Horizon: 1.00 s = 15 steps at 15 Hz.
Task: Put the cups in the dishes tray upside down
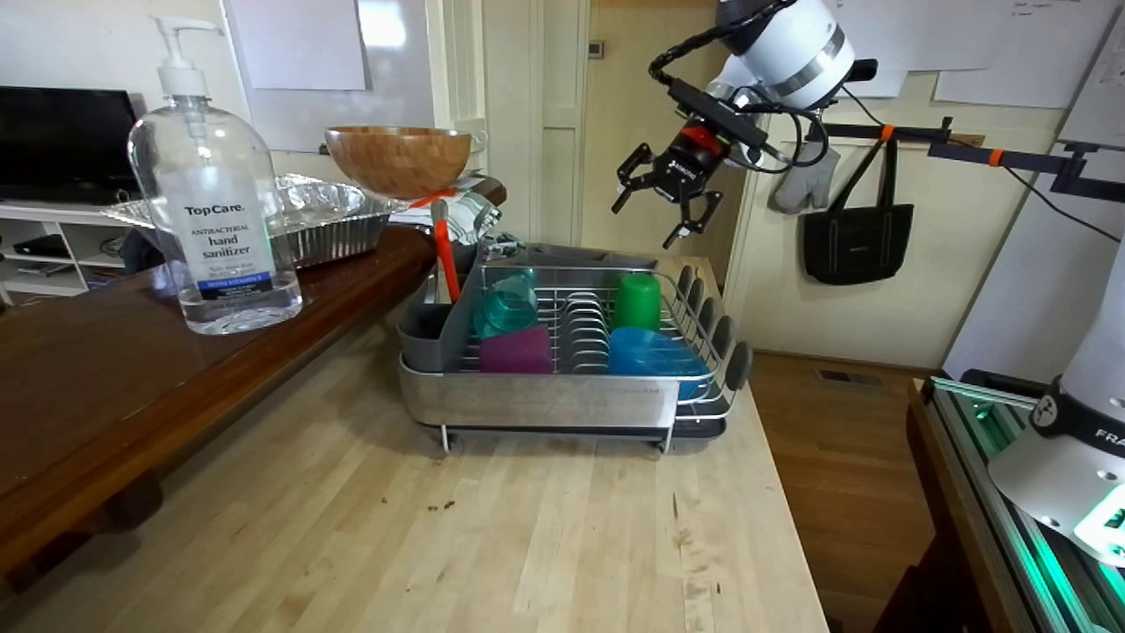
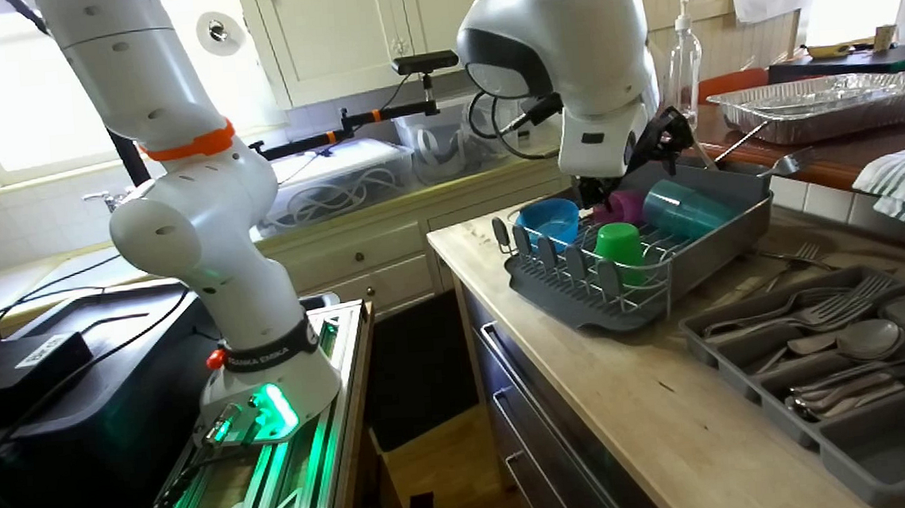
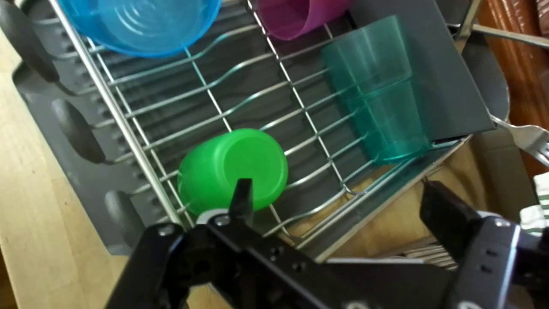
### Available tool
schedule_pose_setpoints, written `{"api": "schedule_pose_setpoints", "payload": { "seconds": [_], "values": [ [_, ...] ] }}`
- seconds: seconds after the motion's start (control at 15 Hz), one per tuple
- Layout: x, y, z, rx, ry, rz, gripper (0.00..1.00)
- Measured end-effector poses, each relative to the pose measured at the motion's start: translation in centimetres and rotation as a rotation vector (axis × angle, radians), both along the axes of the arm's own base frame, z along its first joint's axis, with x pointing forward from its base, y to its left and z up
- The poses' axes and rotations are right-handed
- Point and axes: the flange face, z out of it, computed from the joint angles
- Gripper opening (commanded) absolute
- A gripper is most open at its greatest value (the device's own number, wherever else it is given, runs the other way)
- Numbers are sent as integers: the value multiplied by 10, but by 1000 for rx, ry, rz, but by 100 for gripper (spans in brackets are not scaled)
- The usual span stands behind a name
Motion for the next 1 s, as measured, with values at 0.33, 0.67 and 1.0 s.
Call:
{"api": "schedule_pose_setpoints", "payload": {
  "seconds": [0.33,0.67,1.0],
  "values": [
    [29,6,28,-185,-84,-38,100],
    [50,46,37,-200,-96,-42,100],
    [54,57,35,-197,-89,-29,100]
  ]
}}
